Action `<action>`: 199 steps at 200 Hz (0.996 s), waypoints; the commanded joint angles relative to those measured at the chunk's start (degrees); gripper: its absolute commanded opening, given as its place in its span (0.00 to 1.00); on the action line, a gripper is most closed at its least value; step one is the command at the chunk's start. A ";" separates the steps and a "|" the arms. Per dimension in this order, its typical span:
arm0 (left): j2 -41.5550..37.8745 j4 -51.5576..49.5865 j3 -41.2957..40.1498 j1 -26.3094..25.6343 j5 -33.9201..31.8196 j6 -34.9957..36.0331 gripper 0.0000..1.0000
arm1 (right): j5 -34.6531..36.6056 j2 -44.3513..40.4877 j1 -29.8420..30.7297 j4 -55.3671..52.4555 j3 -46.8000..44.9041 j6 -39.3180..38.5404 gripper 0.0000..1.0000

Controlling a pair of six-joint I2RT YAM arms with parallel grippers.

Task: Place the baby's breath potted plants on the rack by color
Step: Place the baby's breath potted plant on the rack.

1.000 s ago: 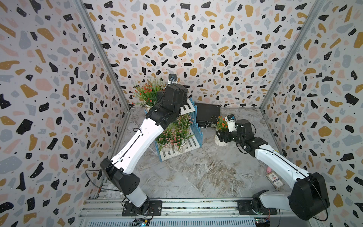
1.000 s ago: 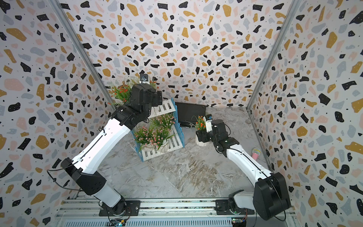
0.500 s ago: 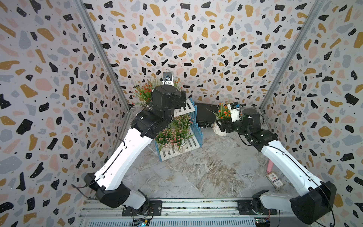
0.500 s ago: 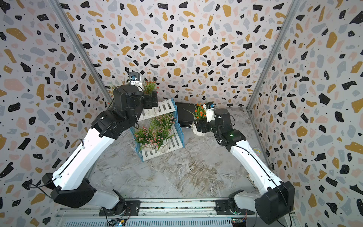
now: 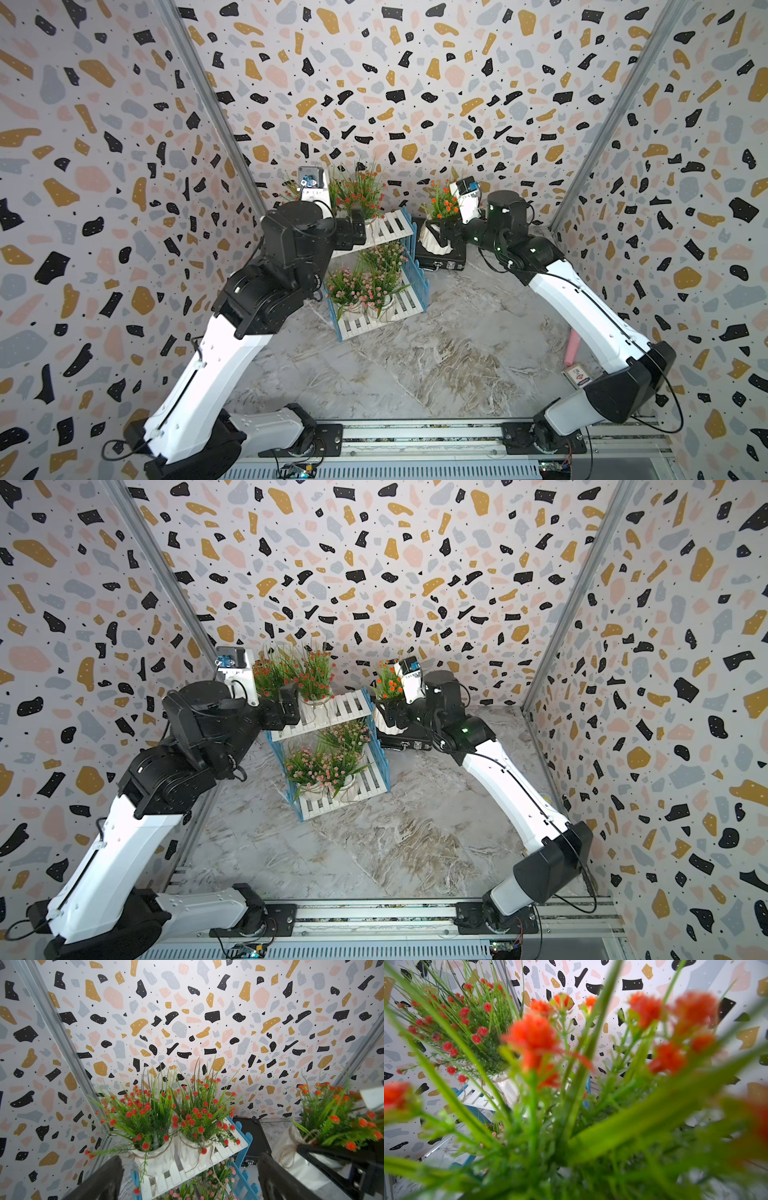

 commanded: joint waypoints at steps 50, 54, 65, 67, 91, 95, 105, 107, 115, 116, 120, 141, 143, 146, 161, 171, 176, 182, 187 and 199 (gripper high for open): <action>-12.75 -6.10 -7.17 -0.14 -1.98 -3.08 0.99 | 1.20 11.54 2.07 -1.63 19.43 -3.08 0.81; -13.34 -6.32 -7.73 -0.14 -2.07 -3.11 0.99 | 1.22 12.04 2.22 -1.72 20.26 -3.23 0.81; -14.77 -6.95 -9.23 -0.08 -2.42 -3.63 0.99 | 1.31 13.53 2.49 -1.91 22.19 -3.61 0.81; -14.96 -7.07 -9.49 -0.13 -2.50 -3.68 0.99 | 1.43 13.83 2.55 -1.91 22.72 -3.74 0.81; -17.00 -8.07 -11.69 -0.04 -3.08 -4.22 0.99 | 1.49 16.82 3.11 -2.91 26.66 -4.21 0.81; -17.27 -8.15 -12.01 -0.02 -3.09 -4.34 0.99 | 1.58 17.19 3.19 -2.73 27.10 -4.36 0.81; -17.51 -8.43 -12.57 -0.07 -3.00 -4.61 0.99 | 1.51 17.91 3.38 -2.07 27.52 -4.66 0.81; -17.58 -8.52 -12.63 -0.06 -2.93 -4.72 0.99 | 1.50 18.09 3.39 -1.95 27.53 -4.68 0.81; -17.78 -8.85 -13.16 -0.05 -2.84 -4.96 0.99 | 1.33 18.76 3.56 -1.35 27.83 -4.97 0.81; -17.82 -8.91 -13.23 -0.06 -2.83 -5.05 0.99 | 1.32 18.85 3.61 -1.28 27.86 -5.01 0.81; -17.99 -8.89 -13.52 -0.13 -2.70 -5.30 0.99 | 1.23 19.20 3.70 -1.04 28.03 -5.23 0.81; -18.83 -8.96 -15.79 -0.05 -2.20 -6.06 0.99 | 1.05 21.06 4.16 0.11 29.26 -6.39 0.81; -18.90 -8.94 -15.89 -0.10 -2.27 -6.09 0.99 | 1.05 21.21 4.22 0.22 29.30 -6.48 0.81; -19.07 -8.94 -16.06 -0.08 -2.29 -6.18 0.99 | 1.03 21.41 4.26 0.59 29.37 -6.60 0.81; -19.64 -8.96 -17.23 0.01 -2.38 -6.31 0.99 | 0.62 22.24 4.68 2.48 29.47 -7.26 0.81; -19.95 -9.26 -17.78 -0.02 -2.30 -6.62 0.99 | 0.70 22.92 4.96 3.24 30.04 -7.67 0.81; -20.06 -9.25 -18.03 -0.06 -2.21 -6.72 0.99 | 0.66 23.39 5.10 3.29 30.56 -7.96 0.81; -20.23 -9.45 -18.31 -0.05 -2.06 -6.85 0.99 | 0.74 23.94 5.27 3.28 31.29 -8.15 0.81; -20.38 -9.57 -18.57 -0.05 -2.03 -6.99 0.99 | 0.85 24.41 5.40 3.15 31.84 -8.43 0.81; -20.74 -9.61 -19.09 -0.06 -1.95 -7.11 0.99 | 0.95 25.49 5.67 3.09 33.10 -8.65 0.81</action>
